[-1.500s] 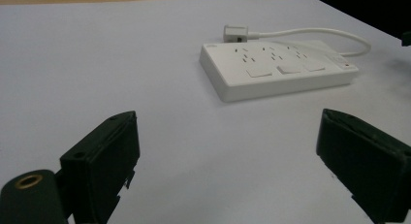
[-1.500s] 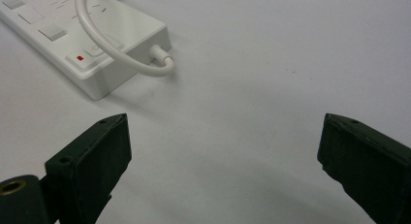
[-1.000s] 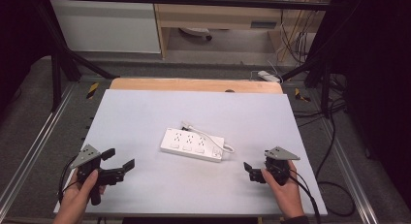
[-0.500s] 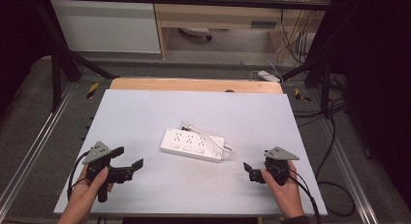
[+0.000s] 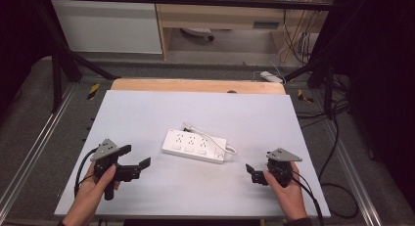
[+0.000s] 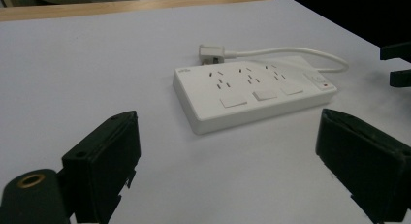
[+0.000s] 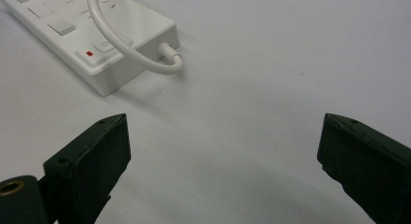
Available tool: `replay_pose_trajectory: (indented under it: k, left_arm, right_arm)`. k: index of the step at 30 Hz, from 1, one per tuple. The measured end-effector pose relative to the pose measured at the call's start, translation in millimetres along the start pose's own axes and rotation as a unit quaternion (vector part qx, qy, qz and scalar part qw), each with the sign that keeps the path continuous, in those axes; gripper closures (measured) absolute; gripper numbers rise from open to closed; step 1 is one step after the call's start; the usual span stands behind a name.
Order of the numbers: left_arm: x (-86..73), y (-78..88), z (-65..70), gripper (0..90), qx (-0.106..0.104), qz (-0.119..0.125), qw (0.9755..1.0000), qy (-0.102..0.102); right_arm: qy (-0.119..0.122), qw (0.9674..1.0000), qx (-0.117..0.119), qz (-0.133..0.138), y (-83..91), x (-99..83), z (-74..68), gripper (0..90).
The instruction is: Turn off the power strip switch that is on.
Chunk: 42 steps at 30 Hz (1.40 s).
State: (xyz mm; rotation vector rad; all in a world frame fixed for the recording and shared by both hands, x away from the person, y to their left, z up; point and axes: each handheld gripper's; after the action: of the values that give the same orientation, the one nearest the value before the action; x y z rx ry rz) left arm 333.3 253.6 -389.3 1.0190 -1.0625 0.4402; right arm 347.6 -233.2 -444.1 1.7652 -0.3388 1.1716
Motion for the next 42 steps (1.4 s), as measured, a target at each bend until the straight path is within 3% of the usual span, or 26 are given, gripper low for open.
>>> replay_pose_trajectory:
  k: [18,42]
  left_arm:
    - [17.5,-13.2,14.9,8.8,-0.016,-0.002,0.9998,-0.012]
    - [40.9,-50.0,43.7,9.2,-0.033,-0.006,0.9989,-0.032]
  right_arm:
    - [-0.001,1.0000,0.003,-0.001,0.8,0.1,-0.5,5.1]
    - [0.001,1.0000,0.004,-0.002,1.3,-0.1,-1.1,5.0]
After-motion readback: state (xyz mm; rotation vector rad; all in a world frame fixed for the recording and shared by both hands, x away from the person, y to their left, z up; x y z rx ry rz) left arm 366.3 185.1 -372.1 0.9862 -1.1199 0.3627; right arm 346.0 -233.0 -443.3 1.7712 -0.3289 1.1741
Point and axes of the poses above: each handheld gripper's, and its own axes: y roughly backward along the jaws, x roughly out of its top, z roughly to its right, and after that the axes turned 6 degrees about x, right-handed
